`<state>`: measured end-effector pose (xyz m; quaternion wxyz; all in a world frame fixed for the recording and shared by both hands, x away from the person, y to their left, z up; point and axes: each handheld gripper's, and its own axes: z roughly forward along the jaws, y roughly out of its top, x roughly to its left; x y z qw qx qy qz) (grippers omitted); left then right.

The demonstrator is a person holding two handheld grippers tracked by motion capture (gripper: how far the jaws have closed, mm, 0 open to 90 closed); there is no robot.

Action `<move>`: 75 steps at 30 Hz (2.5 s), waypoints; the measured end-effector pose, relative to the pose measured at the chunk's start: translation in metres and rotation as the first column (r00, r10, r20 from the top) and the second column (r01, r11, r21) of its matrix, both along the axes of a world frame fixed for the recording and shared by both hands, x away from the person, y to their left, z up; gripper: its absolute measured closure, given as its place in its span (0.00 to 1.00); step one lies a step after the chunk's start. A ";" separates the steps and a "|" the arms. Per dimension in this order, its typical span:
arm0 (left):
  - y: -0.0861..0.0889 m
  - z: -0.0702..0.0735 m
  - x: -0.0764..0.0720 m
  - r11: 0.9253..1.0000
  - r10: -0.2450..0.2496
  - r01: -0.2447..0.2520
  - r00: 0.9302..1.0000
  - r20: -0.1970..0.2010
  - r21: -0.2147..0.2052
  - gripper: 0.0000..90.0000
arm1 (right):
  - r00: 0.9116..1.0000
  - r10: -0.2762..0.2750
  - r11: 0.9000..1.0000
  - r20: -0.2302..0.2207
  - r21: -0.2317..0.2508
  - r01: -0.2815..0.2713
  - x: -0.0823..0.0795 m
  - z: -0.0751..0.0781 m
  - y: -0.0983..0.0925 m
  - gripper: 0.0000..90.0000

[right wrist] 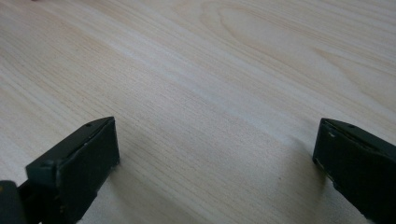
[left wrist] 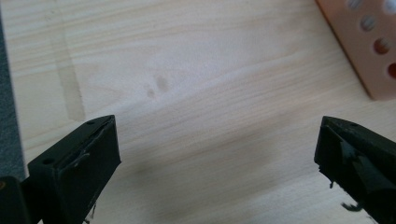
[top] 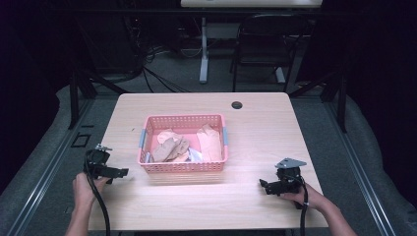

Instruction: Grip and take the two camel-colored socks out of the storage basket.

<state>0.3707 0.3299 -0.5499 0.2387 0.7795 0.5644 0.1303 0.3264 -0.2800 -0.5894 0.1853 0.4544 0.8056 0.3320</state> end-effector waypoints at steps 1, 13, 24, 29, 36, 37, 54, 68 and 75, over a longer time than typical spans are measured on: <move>0.001 0.004 0.000 1.000 0.000 -0.001 1.000 -0.008 -0.006 0.00 | 1.000 0.000 1.000 -0.001 -0.005 0.000 0.000 0.000 0.000 0.00; -0.001 0.043 0.007 1.000 -0.009 0.008 0.999 -0.037 -0.030 0.00 | 1.000 0.003 1.000 0.002 -0.004 -0.003 0.000 0.000 0.000 0.00; -0.002 0.086 0.012 0.998 -0.045 0.043 0.999 -0.031 -0.047 0.00 | 1.000 0.001 1.000 0.003 -0.006 -0.001 0.000 0.000 0.000 0.00; -0.004 0.101 0.015 0.997 -0.058 0.057 0.998 -0.023 -0.044 0.00 | 1.000 0.001 1.000 0.003 -0.006 -0.001 0.000 0.000 0.000 0.00; -0.013 0.121 0.021 0.995 -0.095 0.094 0.995 -0.012 -0.039 0.00 | 1.000 0.003 1.000 0.002 -0.004 -0.003 0.000 0.000 0.000 0.00; -0.014 0.124 0.022 0.994 -0.102 0.101 0.995 -0.011 -0.038 0.00 | 1.000 0.001 1.000 0.004 -0.004 -0.001 0.000 0.000 0.000 0.00; -0.065 0.148 0.045 0.972 -0.235 0.235 0.971 -0.046 0.003 0.00 | 1.000 0.009 1.000 0.003 -0.006 -0.009 0.001 0.000 0.000 0.00; -0.115 0.135 0.065 0.943 -0.332 0.333 0.939 -0.087 -0.009 0.05 | 1.000 0.011 1.000 0.002 -0.005 -0.011 0.001 0.000 0.000 0.00; -0.128 0.118 0.072 0.937 -0.350 0.350 0.929 -0.123 -0.018 0.04 | 1.000 0.010 1.000 0.003 -0.008 -0.010 0.001 0.000 0.000 0.00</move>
